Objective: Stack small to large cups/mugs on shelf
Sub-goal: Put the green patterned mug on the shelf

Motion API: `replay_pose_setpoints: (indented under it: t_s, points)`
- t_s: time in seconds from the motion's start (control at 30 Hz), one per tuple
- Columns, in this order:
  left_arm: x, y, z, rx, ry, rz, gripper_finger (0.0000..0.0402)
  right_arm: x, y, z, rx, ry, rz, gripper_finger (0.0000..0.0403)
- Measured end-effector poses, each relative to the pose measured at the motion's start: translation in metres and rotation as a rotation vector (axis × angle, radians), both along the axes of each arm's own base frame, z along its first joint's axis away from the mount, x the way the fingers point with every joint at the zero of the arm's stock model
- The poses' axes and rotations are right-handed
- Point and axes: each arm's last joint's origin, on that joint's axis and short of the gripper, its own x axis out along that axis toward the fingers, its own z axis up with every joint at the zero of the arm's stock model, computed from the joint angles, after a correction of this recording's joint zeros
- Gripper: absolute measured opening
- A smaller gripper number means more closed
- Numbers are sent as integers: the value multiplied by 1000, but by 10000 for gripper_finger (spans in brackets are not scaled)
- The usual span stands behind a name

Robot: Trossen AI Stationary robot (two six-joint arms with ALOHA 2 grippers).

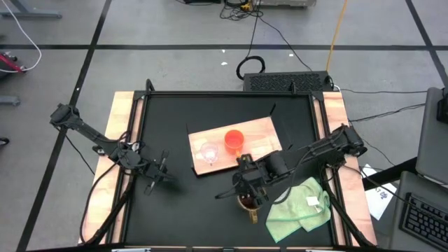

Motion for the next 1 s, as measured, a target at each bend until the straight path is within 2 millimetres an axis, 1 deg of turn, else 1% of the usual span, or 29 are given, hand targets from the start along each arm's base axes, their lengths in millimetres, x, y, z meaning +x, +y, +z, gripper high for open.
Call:
replay_pose_setpoints:
  t_s: [0.07,0.2,0.4,0.53,0.7,0.83,1.0]
  points:
    - [0,0,0,0,0,0,19,-8,-4,8,-13,-6,-13,31]
    - [0,0,0,-1,1,0,19,-25,-10,22,17,-50,-37,31]
    - [0,0,0,0,0,0,19,-58,-24,28,43,-79,-73,31]
    - [0,0,0,-3,-4,0,19,-75,-38,21,56,-89,-116,31]
    - [0,0,1,-3,-6,0,19,-86,-58,-1,40,-55,-175,31]
    - [0,0,1,-4,-7,1,19,-86,-70,-19,10,-25,-176,31]
    - [0,0,1,-3,-7,2,19,-81,-81,-28,-12,-34,-154,31]
